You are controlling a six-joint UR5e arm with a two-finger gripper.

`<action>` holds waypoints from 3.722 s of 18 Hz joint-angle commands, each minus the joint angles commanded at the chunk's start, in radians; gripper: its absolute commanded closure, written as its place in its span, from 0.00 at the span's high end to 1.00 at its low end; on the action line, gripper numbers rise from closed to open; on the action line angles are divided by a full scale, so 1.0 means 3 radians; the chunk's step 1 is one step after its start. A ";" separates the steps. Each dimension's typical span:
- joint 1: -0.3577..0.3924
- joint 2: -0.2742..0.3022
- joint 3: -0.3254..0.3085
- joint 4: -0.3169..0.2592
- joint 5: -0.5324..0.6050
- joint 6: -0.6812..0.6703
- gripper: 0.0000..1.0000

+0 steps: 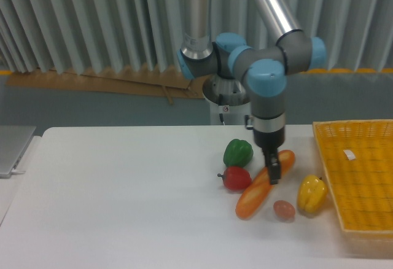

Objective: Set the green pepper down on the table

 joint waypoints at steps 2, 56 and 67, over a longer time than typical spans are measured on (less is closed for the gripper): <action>-0.0077 -0.0026 0.0000 0.0005 0.0041 -0.0113 0.69; -0.0430 0.0787 0.0450 -0.1575 0.0000 -0.0195 1.00; -0.0425 0.0767 0.0404 -0.1549 -0.0445 -0.0267 1.00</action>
